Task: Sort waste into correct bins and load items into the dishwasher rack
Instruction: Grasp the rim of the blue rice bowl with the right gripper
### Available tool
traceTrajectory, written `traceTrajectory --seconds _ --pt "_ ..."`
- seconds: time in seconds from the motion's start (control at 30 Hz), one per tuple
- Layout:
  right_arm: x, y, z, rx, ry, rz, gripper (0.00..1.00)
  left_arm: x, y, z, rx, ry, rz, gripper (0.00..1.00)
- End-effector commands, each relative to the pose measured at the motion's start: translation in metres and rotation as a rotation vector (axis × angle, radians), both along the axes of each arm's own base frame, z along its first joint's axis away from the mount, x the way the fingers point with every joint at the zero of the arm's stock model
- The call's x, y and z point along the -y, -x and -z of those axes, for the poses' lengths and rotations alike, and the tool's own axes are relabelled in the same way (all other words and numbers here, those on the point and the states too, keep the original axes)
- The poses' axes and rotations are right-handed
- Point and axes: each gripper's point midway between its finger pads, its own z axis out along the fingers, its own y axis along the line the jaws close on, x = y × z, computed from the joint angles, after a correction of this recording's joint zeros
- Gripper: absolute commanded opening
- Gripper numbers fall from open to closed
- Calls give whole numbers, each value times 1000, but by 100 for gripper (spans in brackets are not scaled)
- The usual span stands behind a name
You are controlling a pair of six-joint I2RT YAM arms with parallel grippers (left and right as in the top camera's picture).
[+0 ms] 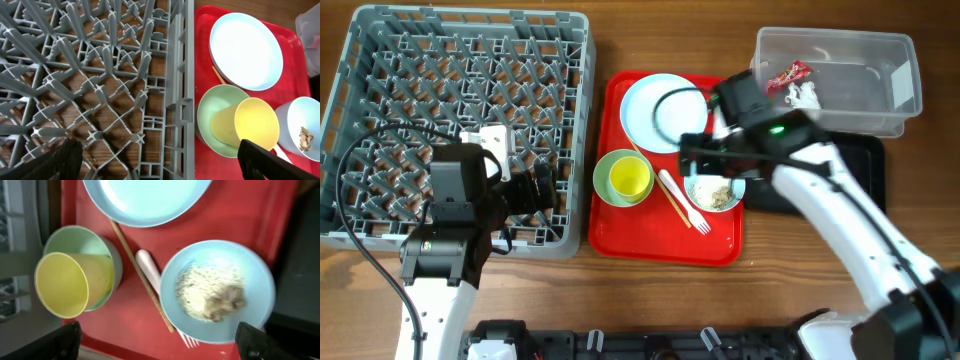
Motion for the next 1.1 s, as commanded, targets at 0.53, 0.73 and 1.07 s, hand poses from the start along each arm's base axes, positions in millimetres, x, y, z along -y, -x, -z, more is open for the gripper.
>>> traceTrajectory --seconds 0.53,0.73,1.07 --pt "-20 -7 123 -193 155 88 56 -2 -3 -8 19 -2 -9 100" --pt "-19 -6 125 -199 161 87 54 -2 -3 -8 20 -2 -9 100" --pt "-19 -6 126 -200 164 88 20 -2 -3 -8 19 -2 -10 100"
